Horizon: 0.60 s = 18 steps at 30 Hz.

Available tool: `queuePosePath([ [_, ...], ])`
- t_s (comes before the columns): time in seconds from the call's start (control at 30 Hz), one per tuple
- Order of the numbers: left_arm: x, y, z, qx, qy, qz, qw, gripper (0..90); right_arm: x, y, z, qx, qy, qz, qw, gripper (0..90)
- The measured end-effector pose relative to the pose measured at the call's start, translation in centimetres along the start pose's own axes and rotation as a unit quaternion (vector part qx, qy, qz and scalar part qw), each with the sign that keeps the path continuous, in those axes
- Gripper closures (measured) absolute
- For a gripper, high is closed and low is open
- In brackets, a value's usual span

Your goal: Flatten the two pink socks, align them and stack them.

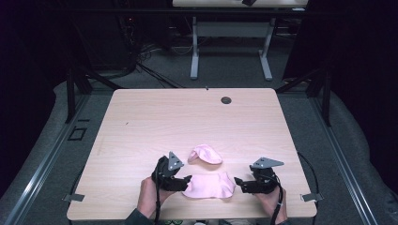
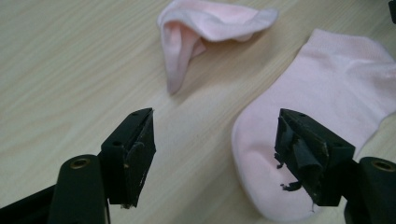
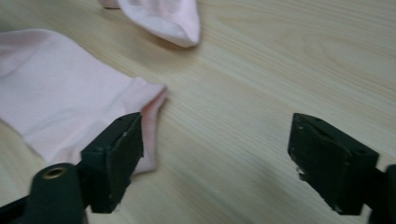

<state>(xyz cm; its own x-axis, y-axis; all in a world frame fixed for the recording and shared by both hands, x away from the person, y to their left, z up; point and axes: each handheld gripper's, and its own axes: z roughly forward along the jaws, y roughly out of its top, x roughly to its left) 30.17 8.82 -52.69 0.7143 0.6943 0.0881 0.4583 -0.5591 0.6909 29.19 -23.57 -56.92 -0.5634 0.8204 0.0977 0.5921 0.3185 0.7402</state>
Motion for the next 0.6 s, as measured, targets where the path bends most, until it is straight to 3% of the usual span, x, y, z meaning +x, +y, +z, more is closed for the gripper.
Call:
queuePosePath([
  [0.1,-0.2,1.7,0.7,0.003,-0.006,0.025,0.9997,25.4,-0.9,-0.4,-0.3,-0.001,-0.016,0.006,0.9999,6.2],
  [0.27,-0.6,4.6,2.9,0.028,-0.013,0.064,0.9975,24.6,-1.9,-1.1,-0.7,-0.006,-0.047,0.010,0.9988,0.9],
  [0.4,-1.5,6.6,4.9,0.050,-0.029,0.102,0.9932,26.1,-2.8,-1.6,-0.6,-0.003,-0.054,0.016,0.9984,1.3],
  [0.47,-1.9,7.3,5.9,0.061,-0.033,0.110,0.9915,27.6,-3.0,-1.9,-0.4,0.003,-0.057,0.018,0.9982,1.5],
  [0.6,-2.8,8.8,7.9,0.086,-0.045,0.142,0.9851,33.8,-3.1,-2.1,-0.3,-0.005,-0.054,0.025,0.9982,3.2],
])
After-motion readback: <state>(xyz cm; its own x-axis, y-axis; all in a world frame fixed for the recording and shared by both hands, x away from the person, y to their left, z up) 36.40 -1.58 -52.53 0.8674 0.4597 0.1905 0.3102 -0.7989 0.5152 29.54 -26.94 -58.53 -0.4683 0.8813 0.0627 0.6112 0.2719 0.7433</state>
